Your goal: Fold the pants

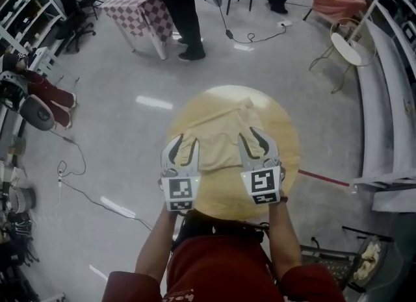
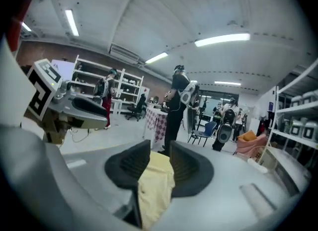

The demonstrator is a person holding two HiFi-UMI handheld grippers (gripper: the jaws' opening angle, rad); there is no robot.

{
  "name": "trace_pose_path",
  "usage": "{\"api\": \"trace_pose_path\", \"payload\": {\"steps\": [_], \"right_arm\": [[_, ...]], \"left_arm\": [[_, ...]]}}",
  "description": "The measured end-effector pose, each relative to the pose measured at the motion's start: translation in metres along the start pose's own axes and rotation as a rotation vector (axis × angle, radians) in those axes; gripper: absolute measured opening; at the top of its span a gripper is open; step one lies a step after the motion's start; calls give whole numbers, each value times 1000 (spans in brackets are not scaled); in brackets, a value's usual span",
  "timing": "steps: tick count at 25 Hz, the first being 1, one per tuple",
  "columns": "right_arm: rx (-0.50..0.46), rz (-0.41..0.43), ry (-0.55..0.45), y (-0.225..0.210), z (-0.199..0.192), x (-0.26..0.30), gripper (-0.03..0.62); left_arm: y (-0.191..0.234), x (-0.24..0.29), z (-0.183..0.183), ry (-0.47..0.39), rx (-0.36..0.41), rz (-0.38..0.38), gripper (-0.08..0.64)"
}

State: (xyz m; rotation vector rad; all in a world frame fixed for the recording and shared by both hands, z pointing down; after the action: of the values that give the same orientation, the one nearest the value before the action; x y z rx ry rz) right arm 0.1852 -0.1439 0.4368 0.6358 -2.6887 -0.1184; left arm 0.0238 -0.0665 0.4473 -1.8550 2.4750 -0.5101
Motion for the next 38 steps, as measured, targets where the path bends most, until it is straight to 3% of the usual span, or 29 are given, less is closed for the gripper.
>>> {"api": "trace_pose_path", "payload": {"steps": [5, 9, 13, 17, 21, 24, 31, 38], "right_arm": [[91, -71, -175, 6, 19, -34, 114], [131, -112, -275, 15, 29, -55, 114], [172, -125, -350, 24, 32, -71, 114], [162, -117, -340, 29, 28, -80, 112], [145, -121, -309, 31, 15, -78, 66], [169, -125, -317, 29, 17, -77, 2], [144, -153, -278, 38, 20, -58, 2], [138, -212, -235, 69, 38, -18, 2]], "left_arm": [[-7, -24, 18, -104, -227, 45, 160], [-15, -42, 25, -140, -294, 76, 156], [-25, -62, 39, -195, -303, 91, 139], [-37, -75, 46, -228, -301, 89, 83], [-40, -76, 50, -256, -283, 66, 8], [-40, -72, 54, -268, -280, 45, 8], [-15, -59, 50, -285, -292, 24, 8], [36, -47, 43, -328, -270, -47, 8]]}}
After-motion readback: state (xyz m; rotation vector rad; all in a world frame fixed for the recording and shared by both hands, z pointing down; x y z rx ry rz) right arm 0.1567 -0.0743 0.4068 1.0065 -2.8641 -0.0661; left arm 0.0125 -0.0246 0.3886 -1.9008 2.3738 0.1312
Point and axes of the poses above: the fingertips, and each gripper's own axes: x forward along the fingers, y to its left, z out of its top, the point moved 4 cm from there along -x, backward along the fingers, and after that the axes turned 13 degrees about z, right-handed, at the moved point
